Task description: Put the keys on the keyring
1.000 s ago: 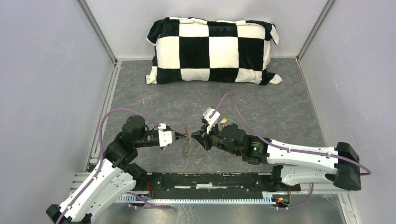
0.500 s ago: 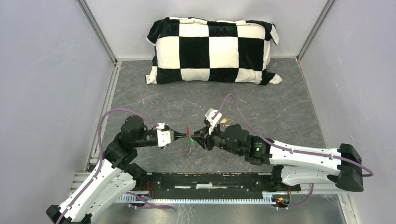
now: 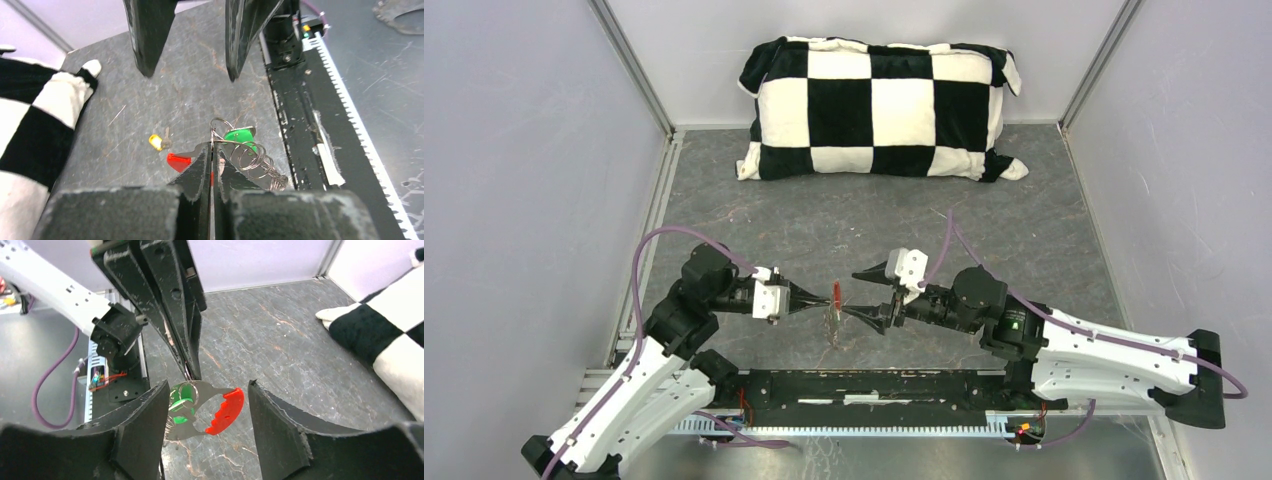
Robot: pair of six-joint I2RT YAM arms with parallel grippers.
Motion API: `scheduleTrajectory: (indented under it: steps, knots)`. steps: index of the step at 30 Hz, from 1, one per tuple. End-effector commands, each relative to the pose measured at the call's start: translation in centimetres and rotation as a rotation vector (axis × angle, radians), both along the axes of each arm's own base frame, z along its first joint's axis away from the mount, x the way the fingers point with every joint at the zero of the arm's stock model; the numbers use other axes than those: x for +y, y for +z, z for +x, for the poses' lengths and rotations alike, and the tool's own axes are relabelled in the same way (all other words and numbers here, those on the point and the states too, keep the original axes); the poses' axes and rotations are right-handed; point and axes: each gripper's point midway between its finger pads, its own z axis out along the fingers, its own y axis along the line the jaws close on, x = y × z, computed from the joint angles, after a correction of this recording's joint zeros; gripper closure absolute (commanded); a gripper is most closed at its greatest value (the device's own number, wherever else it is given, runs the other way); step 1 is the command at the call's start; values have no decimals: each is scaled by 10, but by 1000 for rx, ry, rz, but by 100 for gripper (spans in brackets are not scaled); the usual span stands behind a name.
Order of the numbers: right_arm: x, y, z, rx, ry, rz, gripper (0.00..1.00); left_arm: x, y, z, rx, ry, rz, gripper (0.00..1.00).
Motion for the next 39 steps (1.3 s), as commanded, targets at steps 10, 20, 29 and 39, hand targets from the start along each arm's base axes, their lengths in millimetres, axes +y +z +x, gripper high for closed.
scheduleTrajectory:
  steps: [10, 20, 29, 39]
  knots:
    - [19, 26, -25, -148, 224, 46, 42, -5, 45, -27, -1, -155, -77, 98]
    - [25, 26, -26, -115, 264, 73, 60, -2, 40, -30, -10, -164, -60, 98]
    - [30, 14, -30, -85, 305, 29, 66, -2, 40, -29, -13, -158, -60, 98]
    - [33, 14, -26, -77, 290, 26, 97, -2, 39, -30, -8, -163, -59, 98]
